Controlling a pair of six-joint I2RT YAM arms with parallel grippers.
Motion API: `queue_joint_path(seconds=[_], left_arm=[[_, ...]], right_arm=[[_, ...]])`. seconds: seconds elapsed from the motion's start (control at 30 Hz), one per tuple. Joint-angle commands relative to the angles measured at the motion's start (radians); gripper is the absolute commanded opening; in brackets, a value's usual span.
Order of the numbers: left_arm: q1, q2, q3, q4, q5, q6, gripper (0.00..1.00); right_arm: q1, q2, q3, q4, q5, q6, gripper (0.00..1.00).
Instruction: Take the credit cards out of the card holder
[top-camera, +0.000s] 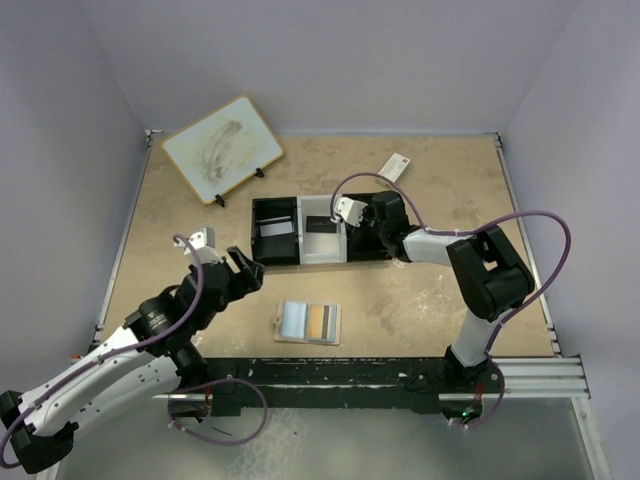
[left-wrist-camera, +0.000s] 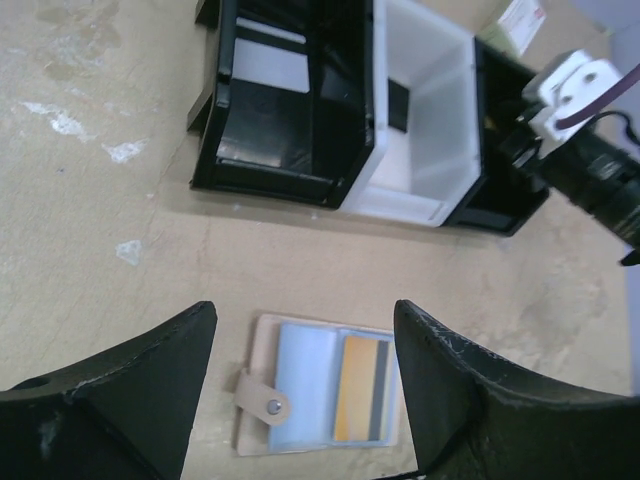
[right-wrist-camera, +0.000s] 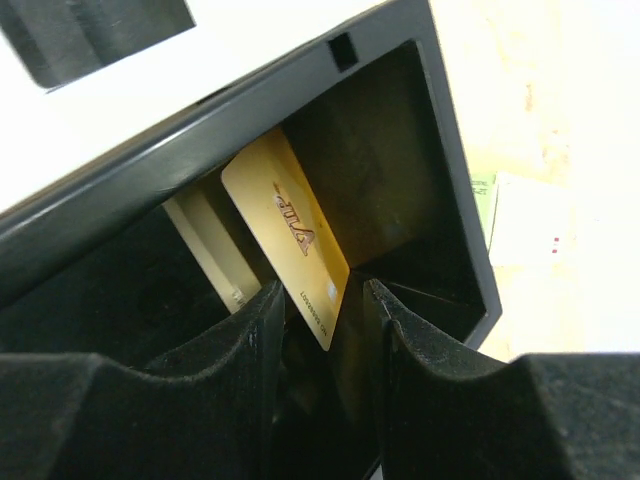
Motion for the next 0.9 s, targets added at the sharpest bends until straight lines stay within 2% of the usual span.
queue_joint_path(seconds=[0.0, 0.07, 0.13, 0.17, 0.43, 0.53, 0.63, 0.67, 0.7, 0.83, 0.87], left_arm=[[0.005, -0.029, -0.003, 0.029, -0.002, -0.031, 0.7], [0.004, 0.008, 0.003, 0.024, 0.028, -0.029, 0.7], [0.004, 0.057, 0.007, 0.03, 0.064, -0.015, 0.7], [0.005, 0.075, 0.009, 0.035, 0.079, -0.009, 0.7], [0.004, 0.141, 0.016, 0.077, 0.117, 0.01, 0.7], [0.004, 0.166, 0.021, 0.092, 0.123, 0.017, 0.7], [0.005, 0.193, 0.019, 0.142, 0.151, 0.037, 0.7], [0.004, 0.204, 0.017, 0.164, 0.167, 0.046, 0.7], [0.004, 0.215, 0.015, 0.189, 0.181, 0.053, 0.7], [0.004, 0.27, 0.004, 0.307, 0.294, 0.097, 0.69], [0.004, 0.29, 0.004, 0.356, 0.333, 0.112, 0.69]], right_arm=[[-0.001, -0.022, 0.021, 0.084, 0.042, 0.041, 0.41], [0.0, -0.027, 0.024, 0.08, 0.024, 0.056, 0.41], [-0.001, -0.044, 0.028, 0.048, -0.003, 0.064, 0.6], [0.0, -0.053, 0.027, 0.019, -0.028, 0.066, 0.62], [0.0, -0.134, 0.013, 0.029, -0.098, 0.152, 0.61], [0.004, -0.224, 0.012, 0.049, -0.061, 0.206, 0.61], [0.006, -0.37, -0.05, 0.102, -0.061, 0.418, 0.59], [0.005, -0.433, -0.089, 0.129, -0.065, 0.52, 0.59], [0.005, -0.489, -0.121, 0.145, -0.065, 0.695, 0.58], [0.005, -0.677, -0.187, -0.052, -0.174, 1.269, 0.46], [0.004, -0.702, -0.208, -0.111, -0.196, 1.369, 0.45]])
